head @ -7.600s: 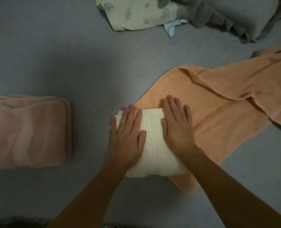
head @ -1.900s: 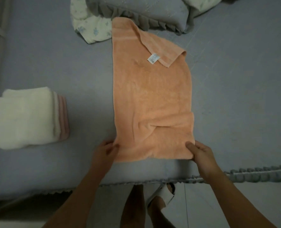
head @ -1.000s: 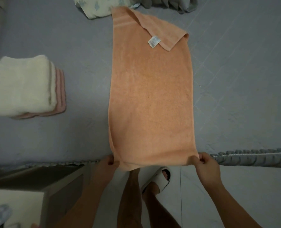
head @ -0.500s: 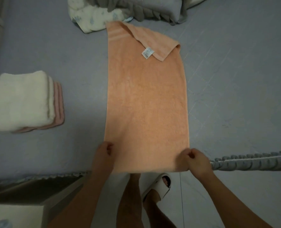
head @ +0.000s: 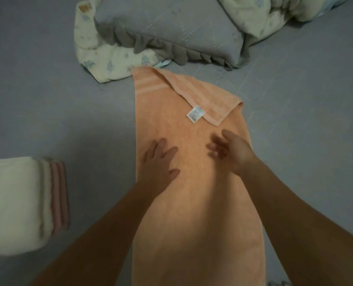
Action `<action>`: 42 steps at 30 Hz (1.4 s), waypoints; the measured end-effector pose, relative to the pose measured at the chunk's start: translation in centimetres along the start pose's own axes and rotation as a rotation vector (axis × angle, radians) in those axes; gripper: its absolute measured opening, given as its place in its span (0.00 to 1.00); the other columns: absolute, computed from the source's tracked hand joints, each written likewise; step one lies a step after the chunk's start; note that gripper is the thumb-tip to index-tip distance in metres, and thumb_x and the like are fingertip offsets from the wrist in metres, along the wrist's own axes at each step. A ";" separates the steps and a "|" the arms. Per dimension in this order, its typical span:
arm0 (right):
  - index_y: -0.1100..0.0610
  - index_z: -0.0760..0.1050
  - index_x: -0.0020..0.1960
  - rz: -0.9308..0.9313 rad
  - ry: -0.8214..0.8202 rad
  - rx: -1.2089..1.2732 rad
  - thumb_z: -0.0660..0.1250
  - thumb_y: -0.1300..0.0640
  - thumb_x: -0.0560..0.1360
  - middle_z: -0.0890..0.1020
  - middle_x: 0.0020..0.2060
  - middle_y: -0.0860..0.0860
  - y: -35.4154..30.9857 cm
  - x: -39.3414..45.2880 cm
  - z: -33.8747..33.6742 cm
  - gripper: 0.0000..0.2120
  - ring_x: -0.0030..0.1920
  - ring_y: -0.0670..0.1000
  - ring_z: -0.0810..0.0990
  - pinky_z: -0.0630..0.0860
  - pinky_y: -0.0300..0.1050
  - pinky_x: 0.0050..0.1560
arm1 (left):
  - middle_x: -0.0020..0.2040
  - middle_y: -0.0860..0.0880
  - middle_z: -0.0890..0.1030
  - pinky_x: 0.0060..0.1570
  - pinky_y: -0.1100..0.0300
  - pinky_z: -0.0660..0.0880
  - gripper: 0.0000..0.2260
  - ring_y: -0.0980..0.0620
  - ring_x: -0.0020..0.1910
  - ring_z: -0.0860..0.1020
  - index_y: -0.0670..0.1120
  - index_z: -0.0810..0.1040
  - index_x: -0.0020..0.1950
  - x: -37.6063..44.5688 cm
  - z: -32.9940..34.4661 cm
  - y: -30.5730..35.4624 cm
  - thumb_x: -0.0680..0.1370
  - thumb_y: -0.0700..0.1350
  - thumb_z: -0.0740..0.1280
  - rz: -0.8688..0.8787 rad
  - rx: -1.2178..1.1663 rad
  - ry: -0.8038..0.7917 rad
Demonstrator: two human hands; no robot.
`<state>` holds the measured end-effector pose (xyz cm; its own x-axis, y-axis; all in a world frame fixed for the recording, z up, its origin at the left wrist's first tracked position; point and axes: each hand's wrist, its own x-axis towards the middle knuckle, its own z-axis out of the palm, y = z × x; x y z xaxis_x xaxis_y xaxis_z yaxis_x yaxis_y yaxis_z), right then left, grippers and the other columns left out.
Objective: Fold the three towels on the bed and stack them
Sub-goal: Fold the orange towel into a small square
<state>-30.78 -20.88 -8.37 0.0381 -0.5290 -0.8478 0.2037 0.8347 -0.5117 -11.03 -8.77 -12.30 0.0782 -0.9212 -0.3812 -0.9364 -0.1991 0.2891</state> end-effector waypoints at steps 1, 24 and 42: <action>0.57 0.76 0.51 0.014 -0.001 -0.003 0.64 0.53 0.78 0.84 0.40 0.52 -1.4 0.9 1.1 0.08 0.33 0.51 0.81 0.76 0.43 0.32 | 0.81 0.47 0.53 0.75 0.44 0.56 0.29 0.42 0.79 0.49 0.57 0.62 0.76 0.8 -0.3 -0.2 0.76 0.57 0.66 0.019 0.014 0.001; 0.54 0.57 0.78 -0.588 0.132 -1.480 0.63 0.52 0.76 0.57 0.78 0.55 1.9 0.3 -7.3 0.33 0.77 0.58 0.55 0.57 0.59 0.74 | 0.81 0.48 0.52 0.75 0.46 0.58 0.28 0.45 0.79 0.49 0.52 0.62 0.77 -1.8 -0.8 -0.8 0.78 0.48 0.65 -0.141 -0.167 0.027; 0.55 0.73 0.43 -0.162 0.220 -1.057 0.66 0.53 0.74 0.79 0.37 0.53 21.9 -14.6 -23.6 0.06 0.39 0.55 0.78 0.69 0.45 0.33 | 0.38 0.52 0.77 0.32 0.59 0.67 0.10 0.53 0.37 0.75 0.51 0.72 0.44 -26.5 10.5 0.7 0.76 0.53 0.70 -0.821 -0.718 0.055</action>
<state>-49.97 8.73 -10.53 -0.1108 -0.6934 -0.7120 -0.7572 0.5230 -0.3914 -17.32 19.01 -11.23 0.6200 -0.4282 -0.6575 -0.1749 -0.8923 0.4162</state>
